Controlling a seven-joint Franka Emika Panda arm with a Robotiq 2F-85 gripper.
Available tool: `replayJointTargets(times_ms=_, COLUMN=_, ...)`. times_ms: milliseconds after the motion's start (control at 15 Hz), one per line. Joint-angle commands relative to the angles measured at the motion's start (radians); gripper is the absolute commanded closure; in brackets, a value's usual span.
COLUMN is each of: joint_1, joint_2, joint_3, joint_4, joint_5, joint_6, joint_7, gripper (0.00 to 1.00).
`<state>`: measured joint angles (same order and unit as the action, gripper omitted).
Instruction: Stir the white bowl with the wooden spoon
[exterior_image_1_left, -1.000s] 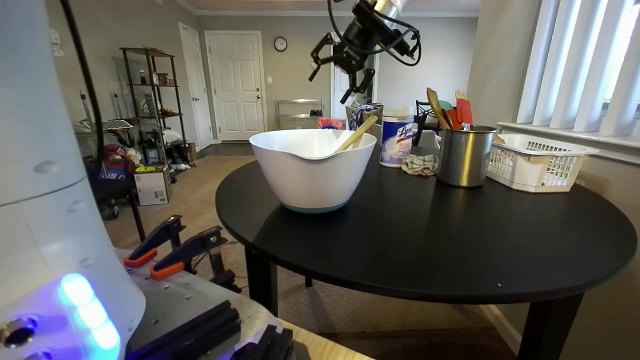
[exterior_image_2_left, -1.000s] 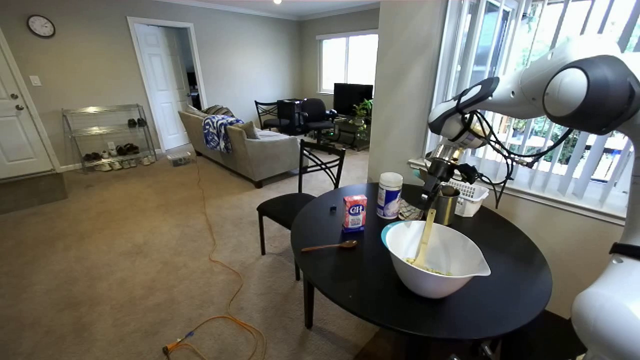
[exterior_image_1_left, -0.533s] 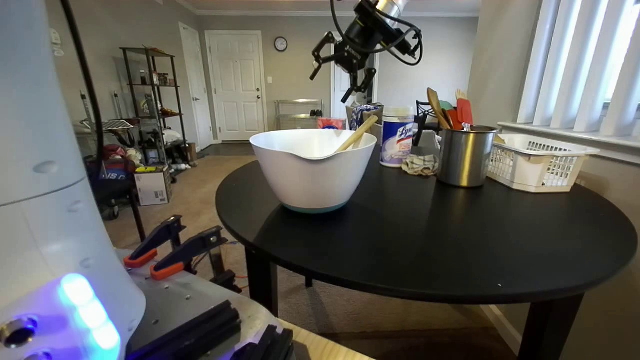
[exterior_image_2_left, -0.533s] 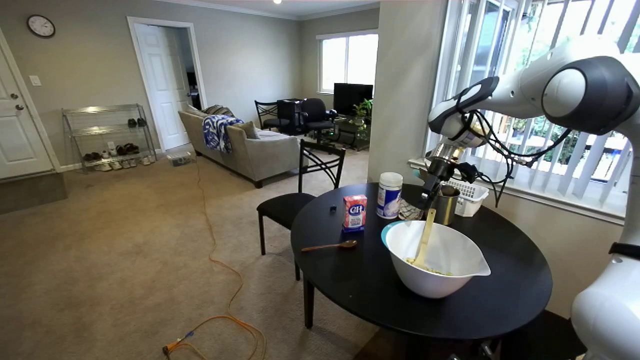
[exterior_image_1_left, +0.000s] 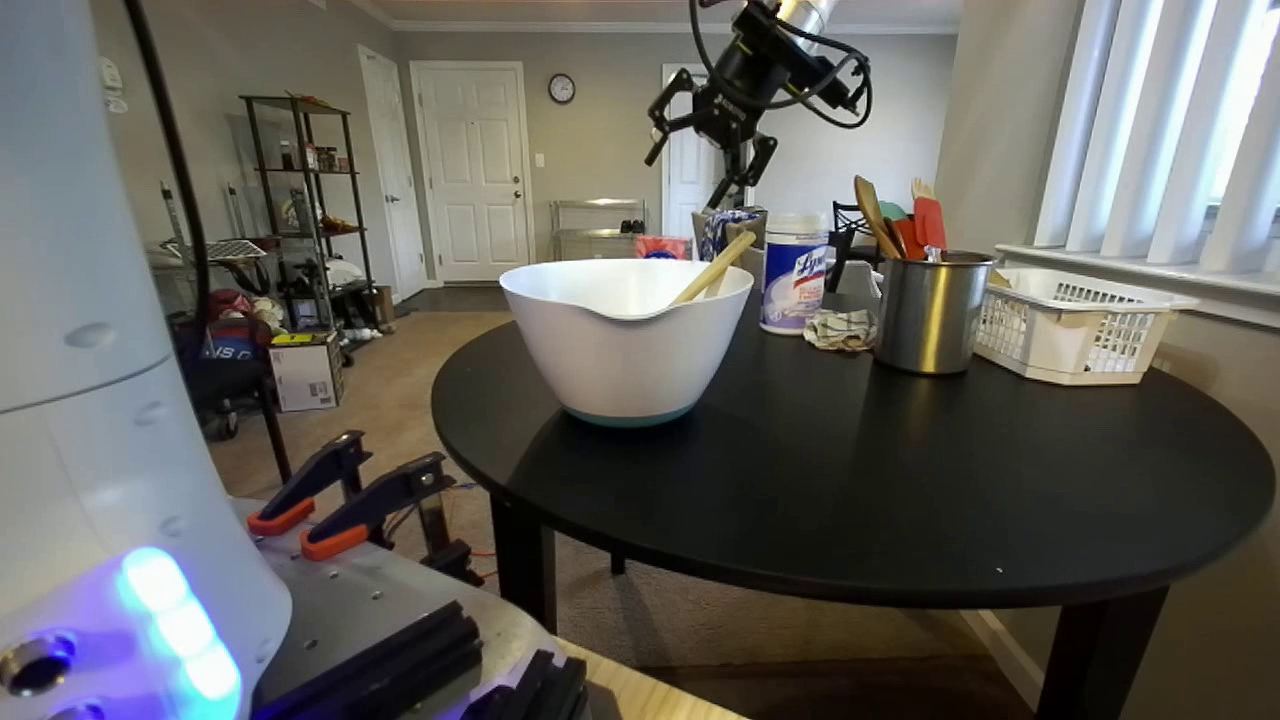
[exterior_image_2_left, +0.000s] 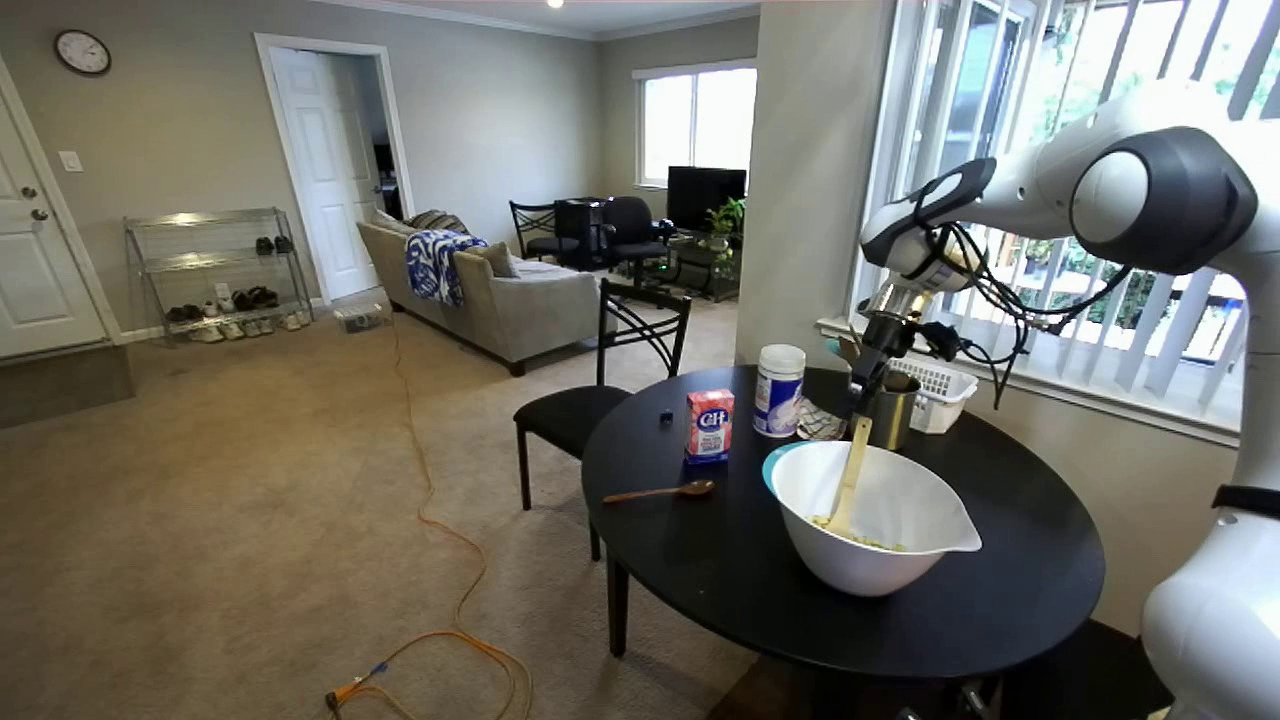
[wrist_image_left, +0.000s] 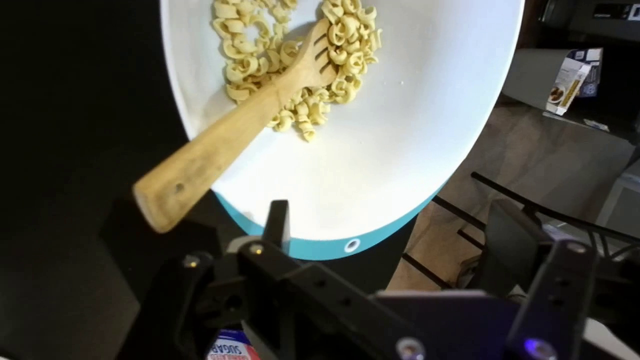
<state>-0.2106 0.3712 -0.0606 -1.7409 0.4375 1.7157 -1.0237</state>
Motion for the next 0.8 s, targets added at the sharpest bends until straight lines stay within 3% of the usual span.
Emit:
replayJointTargets(times_ms=0, joint_1=-0.033, joint_2=0.028, joint_3=-0.018, joint_4=0.054, joint_5=-0.052, joint_6=-0.049, joint_7=0.017, gripper=0.0)
replayJointTargets(times_ms=333, joint_1=-0.055, joint_2=0.075, joint_3=-0.017, joint_4=0.11, joint_5=-0.136, joint_6=-0.136, joint_7=-0.016, gripper=0.0)
replayJointTargets(times_ms=733, joint_1=-0.08, joint_2=0.236, joint_3=0.037, joint_4=0.245, joint_5=-0.066, joint_6=-0.192, joint_7=-0.087, gripper=0.0)
